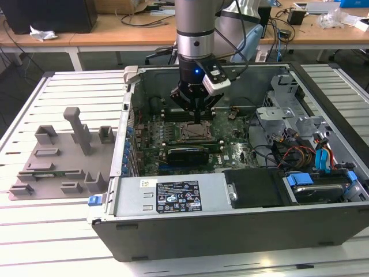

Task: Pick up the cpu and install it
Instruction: 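Install the second cpu locking lever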

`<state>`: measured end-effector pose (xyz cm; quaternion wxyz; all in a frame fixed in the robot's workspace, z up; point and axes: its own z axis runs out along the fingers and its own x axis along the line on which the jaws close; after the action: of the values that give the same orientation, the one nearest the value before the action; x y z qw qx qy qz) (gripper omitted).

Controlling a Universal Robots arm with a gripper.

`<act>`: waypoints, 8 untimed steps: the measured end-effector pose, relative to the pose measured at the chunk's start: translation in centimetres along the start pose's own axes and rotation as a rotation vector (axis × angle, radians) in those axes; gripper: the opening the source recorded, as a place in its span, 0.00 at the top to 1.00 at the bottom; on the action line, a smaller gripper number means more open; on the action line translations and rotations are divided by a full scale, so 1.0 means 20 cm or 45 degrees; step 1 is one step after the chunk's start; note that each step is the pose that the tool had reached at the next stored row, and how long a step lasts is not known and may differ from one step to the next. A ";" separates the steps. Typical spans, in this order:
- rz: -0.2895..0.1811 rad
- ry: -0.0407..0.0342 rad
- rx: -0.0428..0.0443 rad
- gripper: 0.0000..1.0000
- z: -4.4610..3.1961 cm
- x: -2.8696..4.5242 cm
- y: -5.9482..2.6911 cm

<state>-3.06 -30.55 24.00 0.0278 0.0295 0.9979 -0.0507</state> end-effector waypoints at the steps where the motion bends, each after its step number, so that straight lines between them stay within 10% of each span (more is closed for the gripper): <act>1: 0.000 0.0000 0.000 0.89 0.000 0.000 0.000; 8: 0.000 0.0000 0.000 0.89 0.000 0.000 0.000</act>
<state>-3.06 -30.55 24.00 0.0278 0.0295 0.9979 -0.0507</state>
